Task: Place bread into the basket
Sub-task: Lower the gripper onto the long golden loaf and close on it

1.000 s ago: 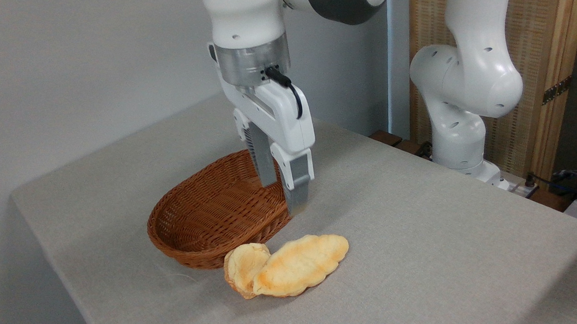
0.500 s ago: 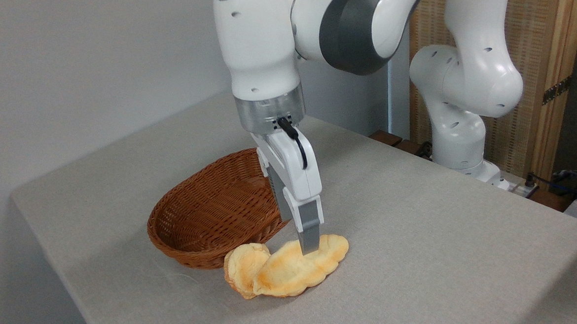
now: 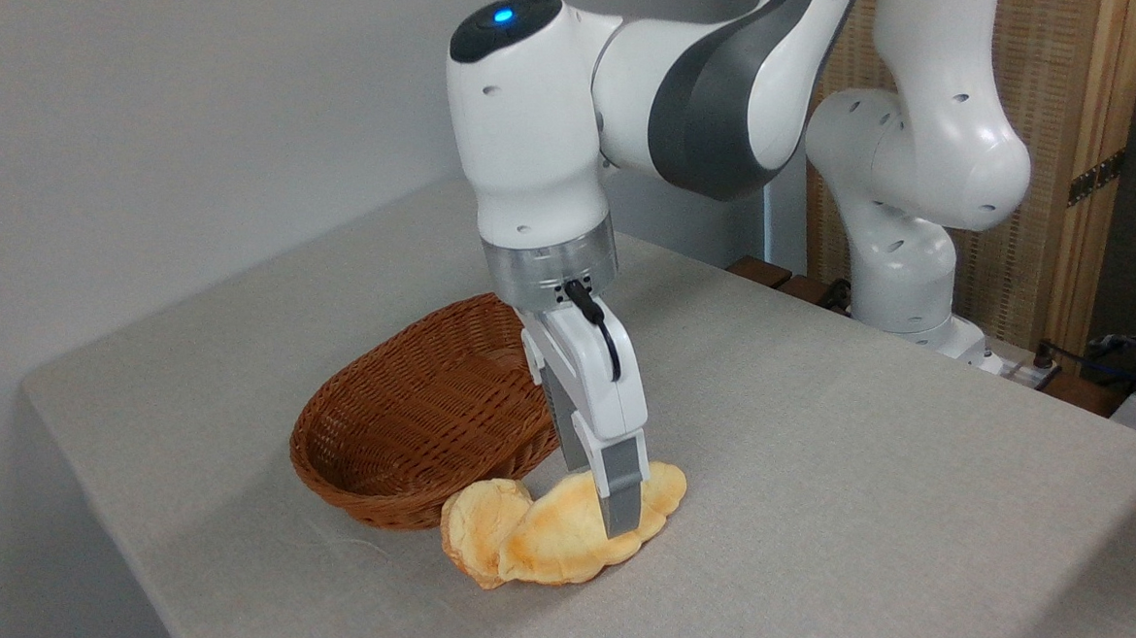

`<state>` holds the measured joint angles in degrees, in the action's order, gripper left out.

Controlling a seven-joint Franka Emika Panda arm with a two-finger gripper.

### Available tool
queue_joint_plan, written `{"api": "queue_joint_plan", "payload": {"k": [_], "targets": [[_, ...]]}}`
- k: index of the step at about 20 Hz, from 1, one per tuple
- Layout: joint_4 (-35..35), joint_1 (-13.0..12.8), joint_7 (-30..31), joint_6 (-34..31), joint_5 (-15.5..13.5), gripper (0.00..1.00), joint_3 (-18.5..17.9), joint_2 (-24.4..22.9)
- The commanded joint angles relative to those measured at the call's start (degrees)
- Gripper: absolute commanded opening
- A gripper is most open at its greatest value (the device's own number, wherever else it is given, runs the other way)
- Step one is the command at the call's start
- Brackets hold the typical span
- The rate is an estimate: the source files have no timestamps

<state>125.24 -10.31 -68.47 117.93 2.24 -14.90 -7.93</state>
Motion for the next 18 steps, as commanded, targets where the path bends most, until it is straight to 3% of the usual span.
{"api": "queue_joint_plan", "payload": {"k": [1,18], "targets": [[0.71,-0.23,-1.05,2.13,0.66,1.00,-0.66,0.55],[1.33,-0.32,-2.89,2.57,0.66,1.00,-2.06,3.10]]}}
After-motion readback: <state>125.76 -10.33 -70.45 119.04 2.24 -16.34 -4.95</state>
